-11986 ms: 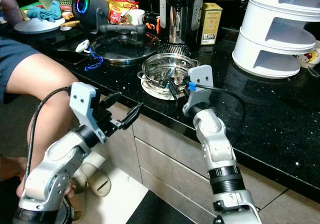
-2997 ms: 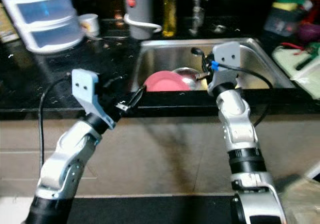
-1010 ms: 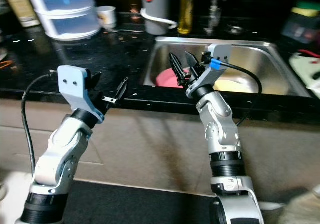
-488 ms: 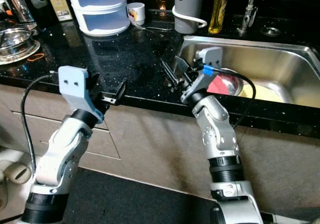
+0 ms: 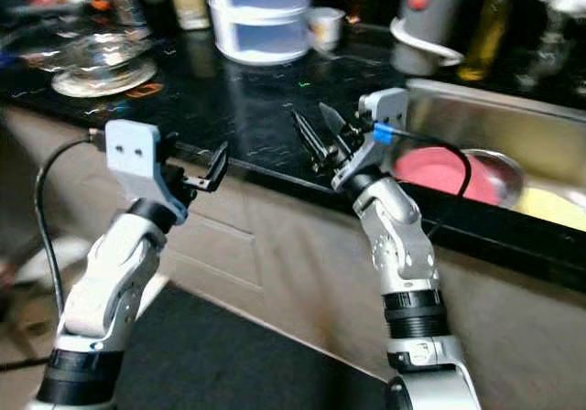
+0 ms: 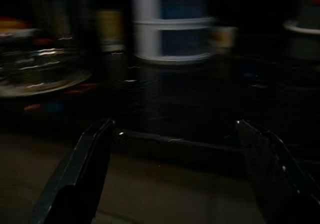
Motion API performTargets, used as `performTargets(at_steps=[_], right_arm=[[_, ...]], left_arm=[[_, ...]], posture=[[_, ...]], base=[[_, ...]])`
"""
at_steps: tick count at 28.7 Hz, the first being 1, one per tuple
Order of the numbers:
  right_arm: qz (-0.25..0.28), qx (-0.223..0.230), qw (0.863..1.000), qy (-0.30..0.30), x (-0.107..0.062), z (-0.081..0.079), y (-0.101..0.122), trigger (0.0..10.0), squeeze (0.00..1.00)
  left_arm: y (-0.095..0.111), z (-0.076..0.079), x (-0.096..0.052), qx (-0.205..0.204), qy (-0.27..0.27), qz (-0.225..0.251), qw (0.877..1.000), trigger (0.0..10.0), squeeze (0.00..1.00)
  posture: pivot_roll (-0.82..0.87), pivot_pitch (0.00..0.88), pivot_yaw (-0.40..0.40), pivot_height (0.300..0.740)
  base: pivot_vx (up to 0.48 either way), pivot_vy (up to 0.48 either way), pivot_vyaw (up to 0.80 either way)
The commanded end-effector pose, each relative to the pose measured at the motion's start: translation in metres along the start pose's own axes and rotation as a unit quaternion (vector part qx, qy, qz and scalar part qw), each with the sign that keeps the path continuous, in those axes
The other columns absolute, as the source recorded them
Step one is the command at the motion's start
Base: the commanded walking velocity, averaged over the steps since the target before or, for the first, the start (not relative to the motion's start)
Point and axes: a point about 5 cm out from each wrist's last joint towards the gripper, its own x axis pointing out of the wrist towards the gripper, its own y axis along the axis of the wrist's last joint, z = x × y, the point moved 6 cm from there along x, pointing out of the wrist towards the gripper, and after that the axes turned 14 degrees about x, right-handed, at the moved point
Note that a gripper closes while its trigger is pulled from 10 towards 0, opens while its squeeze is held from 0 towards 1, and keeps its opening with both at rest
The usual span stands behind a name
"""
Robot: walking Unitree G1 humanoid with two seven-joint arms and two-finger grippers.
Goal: Kitchen organization
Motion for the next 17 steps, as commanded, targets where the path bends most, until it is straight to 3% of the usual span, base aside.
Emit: performTargets(at_steps=[1, 17], right_arm=[[0.003, -0.001, 1.000, 0.010, 0.0012, -0.0050, 0.0018, 10.0, 0.00], [-0.006, -0.006, 1.000, 0.006, 0.0007, -0.0048, -0.0023, 10.0, 0.00]], left_arm=[[-0.0027, -0.0004, -0.0003, 0.005, 0.000, -0.004, 1.000, 10.0, 0.00], [-0.0032, -0.0009, 0.0001, 0.004, 0.001, -0.005, 1.000, 10.0, 0.00]], posture=[[0.04, 0.012, -0.030, 0.740], [0.04, 0.023, -0.026, 0.740]], base=[[0.000, 0.000, 0.80], [0.000, 0.000, 0.75]])
